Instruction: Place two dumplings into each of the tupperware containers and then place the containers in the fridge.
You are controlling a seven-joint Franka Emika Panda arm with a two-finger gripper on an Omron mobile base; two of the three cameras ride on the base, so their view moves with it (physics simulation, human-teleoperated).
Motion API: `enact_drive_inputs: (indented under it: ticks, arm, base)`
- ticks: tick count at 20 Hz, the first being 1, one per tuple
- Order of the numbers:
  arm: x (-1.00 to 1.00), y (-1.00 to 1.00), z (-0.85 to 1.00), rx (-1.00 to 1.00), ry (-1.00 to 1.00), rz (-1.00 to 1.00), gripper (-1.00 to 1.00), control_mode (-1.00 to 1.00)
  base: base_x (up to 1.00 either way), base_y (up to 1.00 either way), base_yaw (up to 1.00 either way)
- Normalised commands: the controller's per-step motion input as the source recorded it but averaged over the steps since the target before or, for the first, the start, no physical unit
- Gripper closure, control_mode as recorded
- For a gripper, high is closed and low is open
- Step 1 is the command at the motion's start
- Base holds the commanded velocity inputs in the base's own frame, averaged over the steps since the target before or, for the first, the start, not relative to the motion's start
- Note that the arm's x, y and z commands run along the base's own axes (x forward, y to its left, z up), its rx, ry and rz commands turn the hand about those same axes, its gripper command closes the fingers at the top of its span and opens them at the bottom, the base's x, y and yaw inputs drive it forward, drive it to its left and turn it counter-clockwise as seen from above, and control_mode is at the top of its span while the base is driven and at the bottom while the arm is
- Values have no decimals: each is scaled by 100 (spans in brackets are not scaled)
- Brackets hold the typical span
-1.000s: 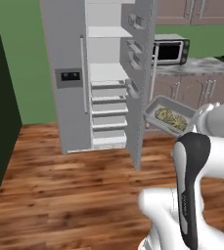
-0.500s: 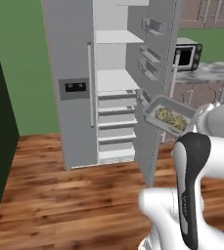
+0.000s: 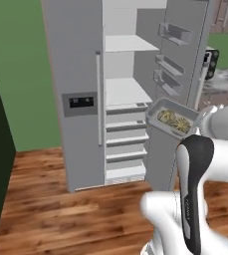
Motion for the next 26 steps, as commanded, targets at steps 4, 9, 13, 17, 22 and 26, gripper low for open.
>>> enact_drive_inputs:
  ticks: [4,9,13,17,22,26]
  arm:
    - [0,0,0,0,0,0,100,100]
    - [0,0,0,0,0,0,100,100]
    - [0,0,0,0,0,0,100,100]
    - [0,0,0,0,0,0,100,100]
    - [0,0,0,0,0,0,100,100]
    - [0,0,0,0,0,0,100,100]
  base:
    - [69,22,-7]
    - [66,17,-8]
    - [71,20,-7]
    - [75,15,-7]
    - [66,7,-4]
    - [51,0,0]
